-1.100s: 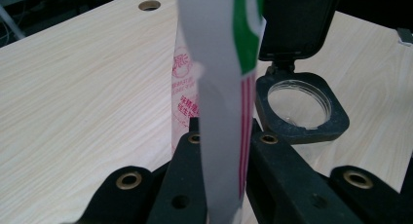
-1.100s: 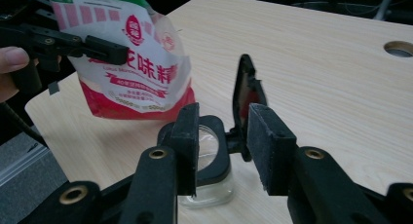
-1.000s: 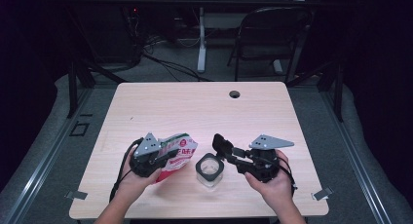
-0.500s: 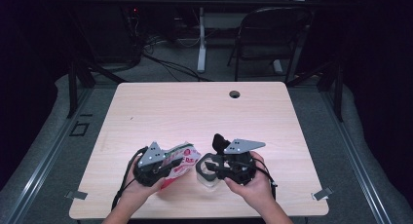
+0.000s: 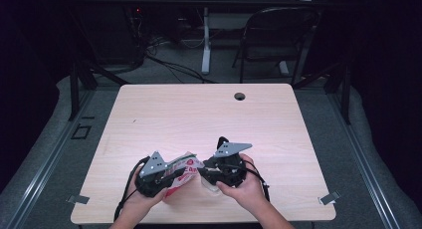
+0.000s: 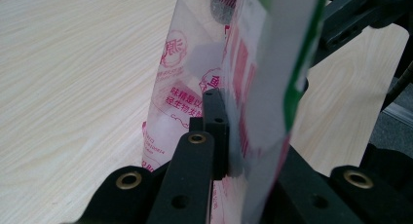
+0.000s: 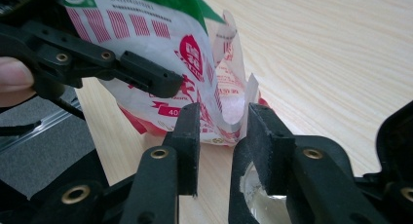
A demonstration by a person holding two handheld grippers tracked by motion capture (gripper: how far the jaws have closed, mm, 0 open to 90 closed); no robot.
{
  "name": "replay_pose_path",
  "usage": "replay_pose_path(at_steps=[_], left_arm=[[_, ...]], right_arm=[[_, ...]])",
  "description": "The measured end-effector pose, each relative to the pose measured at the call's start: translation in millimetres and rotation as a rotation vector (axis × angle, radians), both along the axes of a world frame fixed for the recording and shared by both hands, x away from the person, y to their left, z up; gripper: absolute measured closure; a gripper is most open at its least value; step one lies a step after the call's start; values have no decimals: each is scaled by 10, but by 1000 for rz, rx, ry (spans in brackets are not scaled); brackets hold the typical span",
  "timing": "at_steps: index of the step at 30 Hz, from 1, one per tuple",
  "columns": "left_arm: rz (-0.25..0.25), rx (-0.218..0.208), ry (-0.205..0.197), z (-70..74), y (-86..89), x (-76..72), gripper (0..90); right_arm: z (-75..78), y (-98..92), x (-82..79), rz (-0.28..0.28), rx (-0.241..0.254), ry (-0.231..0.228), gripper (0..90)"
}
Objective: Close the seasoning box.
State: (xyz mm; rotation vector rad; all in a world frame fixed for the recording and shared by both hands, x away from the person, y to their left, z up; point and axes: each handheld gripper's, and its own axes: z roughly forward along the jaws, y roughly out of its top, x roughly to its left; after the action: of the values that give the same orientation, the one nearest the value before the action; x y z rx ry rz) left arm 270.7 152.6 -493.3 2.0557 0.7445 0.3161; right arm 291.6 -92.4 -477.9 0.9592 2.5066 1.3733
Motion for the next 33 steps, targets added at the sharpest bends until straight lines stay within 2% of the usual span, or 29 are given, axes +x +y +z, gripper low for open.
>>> replay_pose_path(at_steps=[4, 7, 10, 14, 17, 19, 23, 26, 33], left_arm=[[-4, 2, 1, -11, 1, -2, 899], [-2, -1, 3, -12, 12, -1, 893], [-4, -9, 2, -15, 20, 5, 887], [6, -18, -1, -18, 28, 1, 867], [11, -38, 1, -17, 58, 5, 812], [20, -59, -5, -15, 87, 15, 742], [17, -126, 8, -42, 151, 41, 595], [35, -119, -6, -80, 172, 34, 541], [73, -123, 6, -187, 197, 29, 472]], right_arm=[[-39, 27, 15, 0, -9, 8, 724], [-74, 56, 22, 0, -11, 10, 841], [-80, 71, 13, 2, -19, -2, 890], [-84, 71, 16, 2, -18, 2, 900], [-87, 69, 28, 5, -8, 15, 900], [-83, 65, 41, 8, -8, 19, 900], [-78, 67, 62, 8, 7, 31, 900], [-76, 74, 86, 9, 23, 32, 900], [-69, 103, 126, 13, 48, 33, 900]])
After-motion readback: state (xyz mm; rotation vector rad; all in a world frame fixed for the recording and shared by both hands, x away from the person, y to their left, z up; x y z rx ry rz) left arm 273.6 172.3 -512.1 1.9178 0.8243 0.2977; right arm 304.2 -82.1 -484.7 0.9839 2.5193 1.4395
